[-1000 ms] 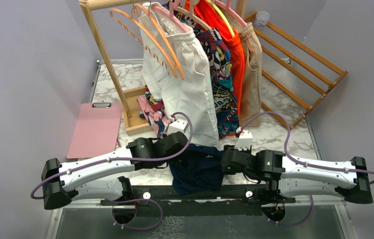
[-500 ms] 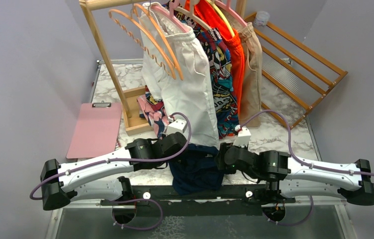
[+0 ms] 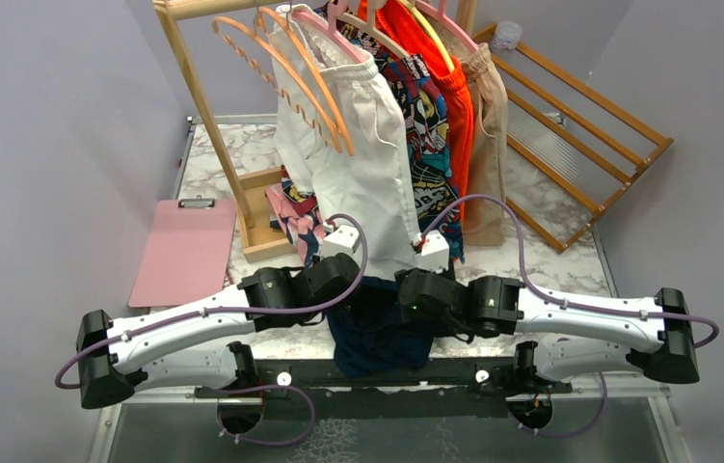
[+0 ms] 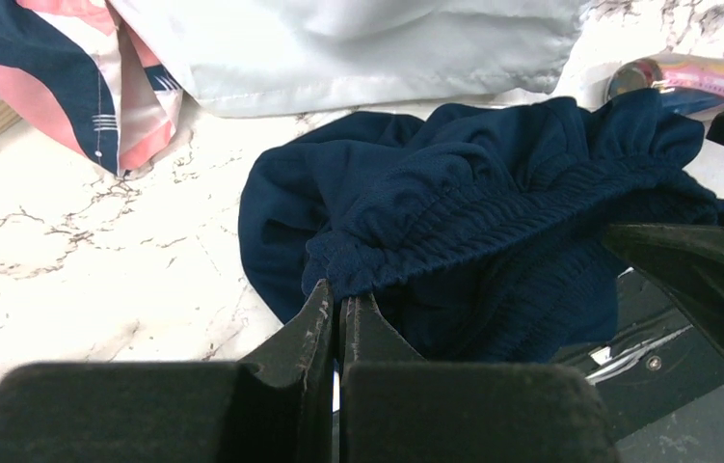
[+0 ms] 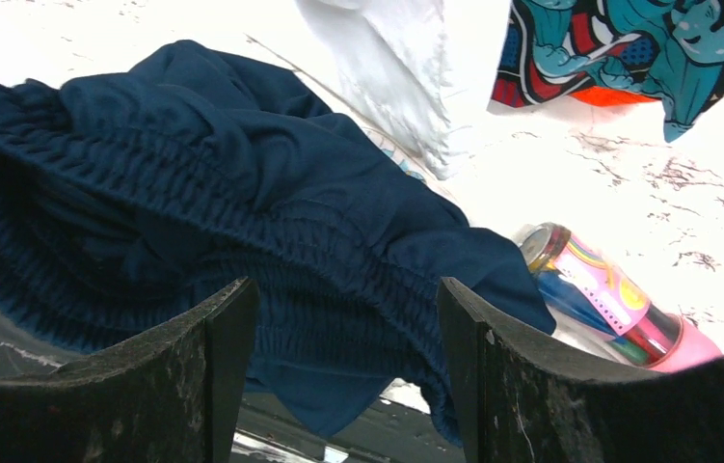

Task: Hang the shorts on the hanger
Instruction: Adjust the shorts at the center of the board.

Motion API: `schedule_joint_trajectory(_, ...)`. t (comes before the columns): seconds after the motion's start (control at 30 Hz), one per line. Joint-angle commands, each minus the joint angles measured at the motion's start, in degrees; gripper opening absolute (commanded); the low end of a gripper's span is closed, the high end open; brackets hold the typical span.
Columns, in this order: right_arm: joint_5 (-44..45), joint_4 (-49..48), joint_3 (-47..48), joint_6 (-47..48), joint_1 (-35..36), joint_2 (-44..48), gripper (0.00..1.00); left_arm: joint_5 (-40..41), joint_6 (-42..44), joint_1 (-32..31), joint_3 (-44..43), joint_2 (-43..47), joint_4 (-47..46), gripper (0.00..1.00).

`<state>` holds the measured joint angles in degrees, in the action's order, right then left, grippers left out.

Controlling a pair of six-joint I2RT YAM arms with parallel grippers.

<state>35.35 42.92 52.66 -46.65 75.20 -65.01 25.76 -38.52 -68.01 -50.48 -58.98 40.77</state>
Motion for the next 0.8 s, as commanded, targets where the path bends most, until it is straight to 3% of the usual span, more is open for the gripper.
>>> schedule_joint_trajectory(0.0,0.2,1.1,-2.0,1.0,-1.9,0.1,0.71,3.5,0.3,0.0,-2.7,1.6,-1.8,0.00)
schedule_joint_trajectory(0.4,-2.3,-0.4,-6.7,0.8,-8.7,1.3,0.66,5.0,2.6,0.0,-5.7,5.5,-1.0,0.00)
schedule_joint_trajectory(0.67,-0.6,0.7,-6.0,4.6,-11.8,3.0,0.25,5.7,5.1,-0.1,-9.6,7.6,0.0,0.00)
schedule_joint_trajectory(0.77,1.6,2.6,-2.2,7.6,-12.1,5.8,0.03,5.7,6.5,-0.1,-12.2,8.7,1.0,0.00)
